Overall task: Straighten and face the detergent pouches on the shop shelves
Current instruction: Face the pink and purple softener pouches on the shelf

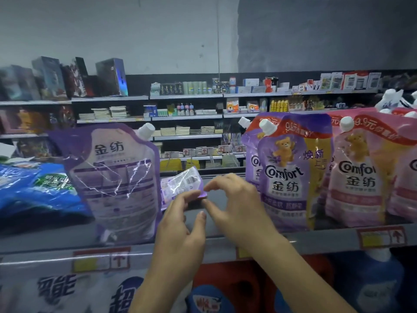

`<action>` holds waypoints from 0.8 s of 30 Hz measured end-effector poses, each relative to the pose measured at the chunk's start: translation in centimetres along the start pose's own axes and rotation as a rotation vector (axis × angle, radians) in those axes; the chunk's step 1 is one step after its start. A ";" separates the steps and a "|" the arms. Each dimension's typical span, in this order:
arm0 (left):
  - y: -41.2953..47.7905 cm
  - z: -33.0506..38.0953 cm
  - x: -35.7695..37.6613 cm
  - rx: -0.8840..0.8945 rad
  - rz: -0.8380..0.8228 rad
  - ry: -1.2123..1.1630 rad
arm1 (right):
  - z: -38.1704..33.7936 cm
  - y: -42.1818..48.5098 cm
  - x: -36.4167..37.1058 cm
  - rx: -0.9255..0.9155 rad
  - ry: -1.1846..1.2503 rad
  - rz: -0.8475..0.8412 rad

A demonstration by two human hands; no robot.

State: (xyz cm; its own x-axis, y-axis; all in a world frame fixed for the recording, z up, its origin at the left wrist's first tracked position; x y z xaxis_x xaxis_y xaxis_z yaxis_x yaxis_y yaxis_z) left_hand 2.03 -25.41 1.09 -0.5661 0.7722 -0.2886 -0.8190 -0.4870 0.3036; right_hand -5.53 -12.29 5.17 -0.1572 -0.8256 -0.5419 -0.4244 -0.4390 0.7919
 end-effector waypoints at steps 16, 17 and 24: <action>1.9 -0.3 1.3 -0.187 0.074 0.133 | 2.7 6.2 8.7 -0.212 -0.157 -0.567; 1.9 -0.3 1.3 -0.179 0.077 0.140 | 2.6 6.5 8.7 -0.229 -0.172 -0.577; 2.4 -0.7 1.5 -0.217 0.039 0.102 | 2.5 7.1 11.3 -0.292 -0.323 -0.730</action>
State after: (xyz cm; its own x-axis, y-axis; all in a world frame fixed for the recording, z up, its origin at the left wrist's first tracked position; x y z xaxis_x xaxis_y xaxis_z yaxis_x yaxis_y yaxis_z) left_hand -0.86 -25.72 0.71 -0.5949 0.7115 -0.3741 -0.7913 -0.6002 0.1168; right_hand -12.54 -23.80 3.94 -0.1990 -0.1770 -0.9639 -0.2786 -0.9327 0.2289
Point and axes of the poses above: each hand's wrist, its own y-axis towards the middle knuckle, its own x-axis out of the palm, z = x × y, the point moved 7 cm from there along y, towards the middle knuckle, and after that the axes turned 13 degrees about -x, right-handed, at the moved point
